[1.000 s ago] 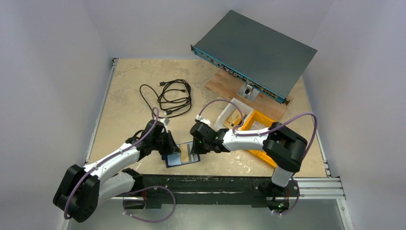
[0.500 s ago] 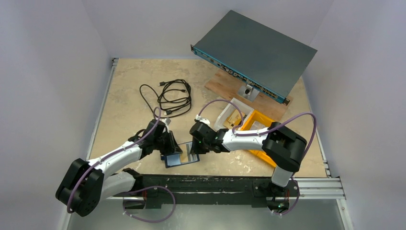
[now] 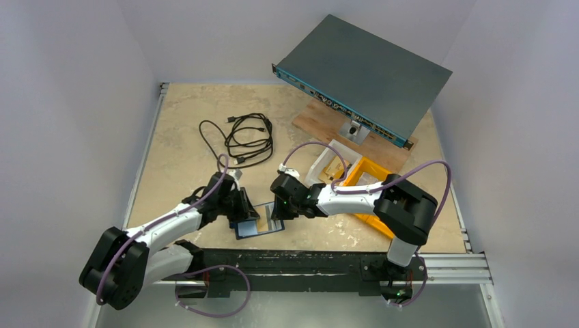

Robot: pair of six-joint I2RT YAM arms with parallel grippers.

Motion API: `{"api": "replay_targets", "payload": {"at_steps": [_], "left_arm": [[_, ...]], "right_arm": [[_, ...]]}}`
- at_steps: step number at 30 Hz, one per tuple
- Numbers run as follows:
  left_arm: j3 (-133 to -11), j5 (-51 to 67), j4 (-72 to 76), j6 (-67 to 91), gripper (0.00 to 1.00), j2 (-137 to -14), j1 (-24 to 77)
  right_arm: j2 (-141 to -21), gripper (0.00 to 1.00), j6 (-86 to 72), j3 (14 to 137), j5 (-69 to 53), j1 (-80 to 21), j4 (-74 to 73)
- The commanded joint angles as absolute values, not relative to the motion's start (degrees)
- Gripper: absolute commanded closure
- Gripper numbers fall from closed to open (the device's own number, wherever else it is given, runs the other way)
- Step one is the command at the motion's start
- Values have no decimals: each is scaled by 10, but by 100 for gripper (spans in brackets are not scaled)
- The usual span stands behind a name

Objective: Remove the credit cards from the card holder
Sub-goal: Remove the credit card from the card holder.

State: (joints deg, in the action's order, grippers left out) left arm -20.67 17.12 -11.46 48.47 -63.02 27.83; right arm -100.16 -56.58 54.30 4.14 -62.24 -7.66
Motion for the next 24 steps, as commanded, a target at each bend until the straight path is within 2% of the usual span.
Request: {"api": "replay_targets", "payload": {"at_steps": [1,15,24], "left_arm": [[-190,159,-137,470,81,-621,272],[-175,196,-98,472,82,-617,262],[-164,249,-15,509,96,-631,262]], "right_arm": [[-1042,100,-556,509,62,-627,-177],[-1043,100,-556,508,60,-627,-172],[-1040,100,-555,509,60,-627,-171]]}}
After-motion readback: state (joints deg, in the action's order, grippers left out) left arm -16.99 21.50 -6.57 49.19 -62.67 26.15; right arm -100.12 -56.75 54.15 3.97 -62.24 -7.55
